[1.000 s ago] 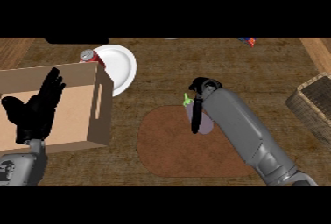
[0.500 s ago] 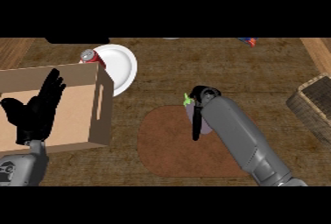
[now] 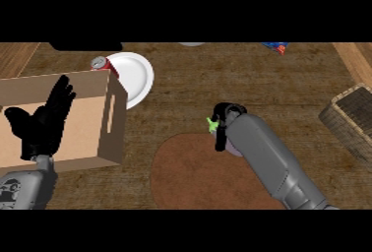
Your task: Pick the eggplant from the cutting board and place it in the basket
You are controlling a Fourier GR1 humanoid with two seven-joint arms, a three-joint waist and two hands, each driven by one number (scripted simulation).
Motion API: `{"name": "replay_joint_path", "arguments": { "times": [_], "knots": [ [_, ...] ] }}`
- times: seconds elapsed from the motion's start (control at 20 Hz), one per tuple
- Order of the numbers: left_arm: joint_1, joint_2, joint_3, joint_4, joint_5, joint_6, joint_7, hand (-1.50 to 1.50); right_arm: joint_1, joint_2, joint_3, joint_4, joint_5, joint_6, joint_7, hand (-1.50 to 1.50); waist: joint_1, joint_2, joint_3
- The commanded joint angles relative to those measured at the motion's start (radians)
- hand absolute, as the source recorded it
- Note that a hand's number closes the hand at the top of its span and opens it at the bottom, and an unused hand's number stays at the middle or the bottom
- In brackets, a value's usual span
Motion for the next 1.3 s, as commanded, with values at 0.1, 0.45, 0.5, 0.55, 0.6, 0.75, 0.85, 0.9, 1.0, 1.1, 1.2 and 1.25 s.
{"name": "replay_joint_path", "arguments": {
  "times": [0.1, 0.45, 0.5, 0.55, 0.6, 0.75, 0.85, 0.9, 1.0, 1.1, 1.2, 1.25],
  "knots": [
    [0.043, -0.025, -0.007, -0.013, -0.009, -0.003, -0.031, 0.0, 0.081, 0.012, -0.021, 0.005, -0.028, 0.065, -0.028, 1.5, 0.002, 0.014, 0.008],
    [0.014, 0.003, 0.026, -0.02, -0.009, -0.005, 0.02, 0.0, 0.173, 0.032, -0.016, -0.102, 0.059, -0.146, -0.04, 1.5, -0.002, 0.013, 0.008],
    [-0.01, -0.012, 0.009, -0.01, -0.011, -0.004, 0.017, 0.0, 0.144, 0.039, -0.03, -0.12, 0.06, -0.28, -0.011, 1.5, 0.0, 0.014, 0.009],
    [0.026, 0.007, 0.018, -0.014, -0.012, -0.015, -0.002, 0.0, 0.154, 0.039, -0.053, -0.182, 0.081, -0.384, -0.004, 1.5, -0.008, 0.007, 0.009],
    [0.027, 0.021, 0.042, -0.011, 0.006, -0.019, 0.012, 0.0, 0.143, 0.03, -0.086, -0.222, 0.113, -0.471, -0.001, 1.5, -0.025, 0.0, 0.009],
    [0.042, 0.0, 0.029, -0.013, -0.002, -0.011, -0.009, 0.0, 0.171, 0.04, -0.104, -0.276, 0.193, -0.759, -0.024, 1.5, -0.023, 0.002, 0.009],
    [0.032, 0.001, 0.034, -0.003, -0.011, -0.002, -0.023, 0.0, 0.268, 0.041, -0.1, -0.308, 0.2, -0.907, -0.092, 1.5, -0.026, 0.009, 0.01],
    [0.025, -0.001, 0.02, -0.024, -0.005, -0.012, 0.007, 0.0, 0.266, 0.041, -0.071, -0.325, 0.2, -0.987, -0.086, 1.5, -0.003, 0.009, 0.01],
    [0.029, -0.021, 0.008, -0.026, -0.022, 0.012, 0.006, 0.0, 0.284, 0.041, -0.061, -0.393, 0.187, -1.117, -0.117, 1.5, -0.003, 0.007, 0.011],
    [0.013, -0.018, 0.008, -0.017, -0.022, 0.005, 0.002, 0.0, 0.321, 0.041, -0.03, -0.437, 0.201, -1.24, -0.18, 1.5, -0.006, 0.01, 0.01],
    [0.01, -0.005, 0.014, -0.029, -0.003, -0.015, 0.022, 0.0, 0.27, 0.041, 0.017, -0.511, 0.184, -1.339, -0.119, 1.5, 0.008, 0.006, 0.009],
    [0.017, -0.01, 0.015, -0.012, 0.001, -0.022, 0.009, 0.0, 0.32, 0.041, 0.031, -0.542, 0.184, -1.4, -0.169, 1.5, 0.0, 0.008, 0.009]
  ]
}}
